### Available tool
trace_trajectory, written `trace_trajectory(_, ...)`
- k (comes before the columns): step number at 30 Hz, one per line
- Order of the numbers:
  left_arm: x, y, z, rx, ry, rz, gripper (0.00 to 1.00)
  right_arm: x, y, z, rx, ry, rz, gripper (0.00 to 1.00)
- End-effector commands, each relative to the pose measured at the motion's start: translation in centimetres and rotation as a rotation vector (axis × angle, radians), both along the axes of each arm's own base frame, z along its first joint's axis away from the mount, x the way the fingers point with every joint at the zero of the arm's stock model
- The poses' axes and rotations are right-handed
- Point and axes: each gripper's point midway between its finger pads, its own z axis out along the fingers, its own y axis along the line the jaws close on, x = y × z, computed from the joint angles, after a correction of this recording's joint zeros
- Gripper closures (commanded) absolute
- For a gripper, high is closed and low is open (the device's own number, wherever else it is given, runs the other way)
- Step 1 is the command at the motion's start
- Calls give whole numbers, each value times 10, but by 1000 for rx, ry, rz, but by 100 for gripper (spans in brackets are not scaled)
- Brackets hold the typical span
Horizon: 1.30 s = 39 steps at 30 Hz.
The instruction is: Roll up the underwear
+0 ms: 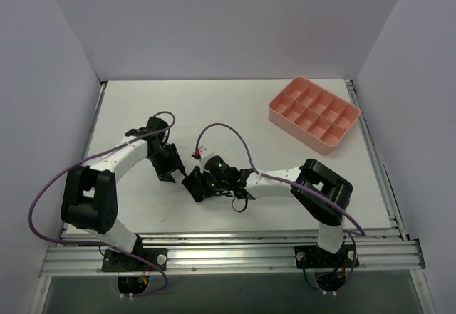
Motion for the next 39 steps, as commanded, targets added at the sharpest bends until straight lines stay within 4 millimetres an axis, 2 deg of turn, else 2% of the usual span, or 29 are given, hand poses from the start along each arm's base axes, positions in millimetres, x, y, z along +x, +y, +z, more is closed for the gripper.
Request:
trace_trajectory(1,-4,8,10,11,-59,-23,44,-55,-28,-62,-59,344,10,100)
trace_trajectory(9,-9,-5,11,-99,-155,17,43,-51,-35,-76,108,545,-59,100)
trace_trajectory(11,-16,-5,7,-104,-146,21,42,-52,-32,-72,169,575,-45,100)
trace_trajectory(14,-20,-2,0,-92,-132,22,41,-53,-34,-79,182,618,-47,100)
trace_trajectory(17,-13,-2,1,-92,-165,38,41,-55,-33,-82,188,644,-40,100)
trace_trajectory(21,6,-5,20,-117,-275,57,40,-57,-33,-87,187,669,-38,100)
trace_trajectory(23,11,-6,23,-117,-296,56,39,-58,-34,-87,187,672,-39,100)
trace_trajectory(27,14,-8,12,-113,-266,45,39,-57,-35,-86,189,673,-42,100)
trace_trajectory(39,0,-19,-30,-110,-164,8,39,-48,-31,-80,199,671,-46,100)
